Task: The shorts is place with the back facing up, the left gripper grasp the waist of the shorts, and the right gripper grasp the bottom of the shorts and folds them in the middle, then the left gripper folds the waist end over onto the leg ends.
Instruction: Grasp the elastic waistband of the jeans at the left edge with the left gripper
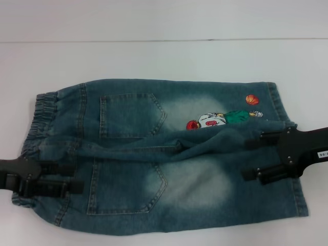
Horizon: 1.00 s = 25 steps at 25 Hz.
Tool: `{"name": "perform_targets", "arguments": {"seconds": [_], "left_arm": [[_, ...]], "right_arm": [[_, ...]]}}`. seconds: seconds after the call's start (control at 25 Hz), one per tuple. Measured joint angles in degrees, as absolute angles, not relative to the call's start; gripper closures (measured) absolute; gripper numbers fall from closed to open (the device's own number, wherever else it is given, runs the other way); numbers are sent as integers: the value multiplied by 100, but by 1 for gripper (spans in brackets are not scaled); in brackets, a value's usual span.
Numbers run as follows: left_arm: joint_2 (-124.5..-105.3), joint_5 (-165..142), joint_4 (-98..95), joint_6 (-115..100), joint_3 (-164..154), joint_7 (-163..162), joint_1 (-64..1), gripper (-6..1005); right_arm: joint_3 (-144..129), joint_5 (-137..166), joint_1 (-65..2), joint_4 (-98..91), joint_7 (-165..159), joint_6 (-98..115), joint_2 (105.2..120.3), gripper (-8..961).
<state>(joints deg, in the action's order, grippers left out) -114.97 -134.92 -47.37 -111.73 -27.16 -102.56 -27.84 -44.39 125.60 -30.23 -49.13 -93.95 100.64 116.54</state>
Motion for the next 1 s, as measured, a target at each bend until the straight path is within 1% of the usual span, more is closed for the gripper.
{"name": "perform_targets", "arguments": {"seconds": [0.2, 0.56, 0.84, 1.0], "left_arm": [[-11479, -13492, -4737, -11183, -2723, -10323, -2809, 198], [-11459, -13512, -4753, -11165, -2849, -10436, -2832, 207], [-11259, -14172, -4987, -11082, -2796, -11772, -3009, 214], [-11131, -14900, -5016, -11064, -2797, -12745, -3275, 218]], "right_arm": [[-4441, 12560, -3023, -4914, -9396, 10064, 11656, 7], [-4447, 12560, -3036, -4913, -9396, 10032, 11704, 7], [-4437, 12559, -3063, -4913, -9395, 10013, 11706, 9], [-4437, 12559, -3098, -4917, -9386, 9953, 11707, 10]]}}
